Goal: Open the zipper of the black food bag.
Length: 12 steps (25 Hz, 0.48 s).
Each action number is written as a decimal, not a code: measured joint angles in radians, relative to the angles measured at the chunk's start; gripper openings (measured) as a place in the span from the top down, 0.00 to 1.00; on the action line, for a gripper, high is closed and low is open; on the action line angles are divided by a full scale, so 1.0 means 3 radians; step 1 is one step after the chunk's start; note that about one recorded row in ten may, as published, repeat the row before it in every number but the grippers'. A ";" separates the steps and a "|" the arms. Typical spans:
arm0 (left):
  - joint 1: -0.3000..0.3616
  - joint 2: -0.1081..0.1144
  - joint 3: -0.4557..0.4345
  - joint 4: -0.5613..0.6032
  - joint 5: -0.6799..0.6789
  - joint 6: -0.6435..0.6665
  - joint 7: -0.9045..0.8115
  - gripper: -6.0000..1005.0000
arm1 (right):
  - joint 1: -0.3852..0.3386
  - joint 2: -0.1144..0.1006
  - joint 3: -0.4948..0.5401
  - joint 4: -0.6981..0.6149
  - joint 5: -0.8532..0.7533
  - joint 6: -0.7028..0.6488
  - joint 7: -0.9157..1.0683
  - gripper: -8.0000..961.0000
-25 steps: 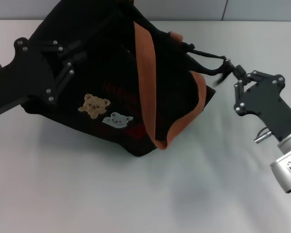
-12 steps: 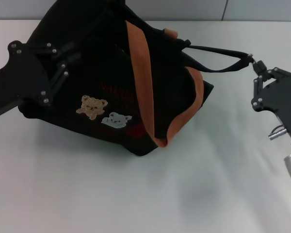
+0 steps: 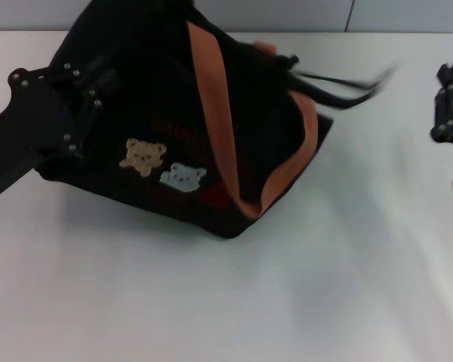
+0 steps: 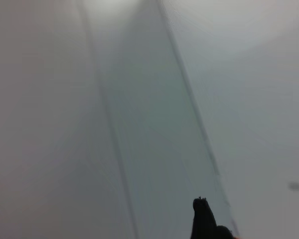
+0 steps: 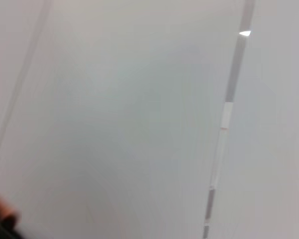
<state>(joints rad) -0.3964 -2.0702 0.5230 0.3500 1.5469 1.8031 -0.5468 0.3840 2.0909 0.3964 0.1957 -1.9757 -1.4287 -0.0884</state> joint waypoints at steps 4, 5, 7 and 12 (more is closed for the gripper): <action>0.0034 -0.0004 -0.0004 -0.0279 -0.0298 -0.0006 0.0007 0.87 | -0.0001 -0.0020 0.0084 -0.0055 0.0000 -0.0126 0.0577 0.93; 0.0055 -0.0003 -0.0005 -0.0303 -0.0349 0.0000 0.0004 0.86 | 0.0002 -0.0025 0.0085 -0.0086 -0.0001 -0.0158 0.0684 0.90; 0.0100 0.0001 -0.0007 -0.0314 -0.0420 0.0022 -0.0026 0.79 | 0.0028 -0.0028 0.0068 -0.0208 -0.0013 -0.0255 0.0989 0.82; 0.0226 0.0044 -0.0039 -0.0249 -0.0520 0.0303 -0.0290 0.60 | 0.0097 -0.0033 0.0006 -0.0437 -0.0104 -0.0418 0.1520 0.49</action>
<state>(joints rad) -0.3285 -2.0571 0.5112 0.2753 1.3910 1.8939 -0.6337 0.4130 2.0809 0.3981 0.0645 -2.0068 -1.5541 0.3675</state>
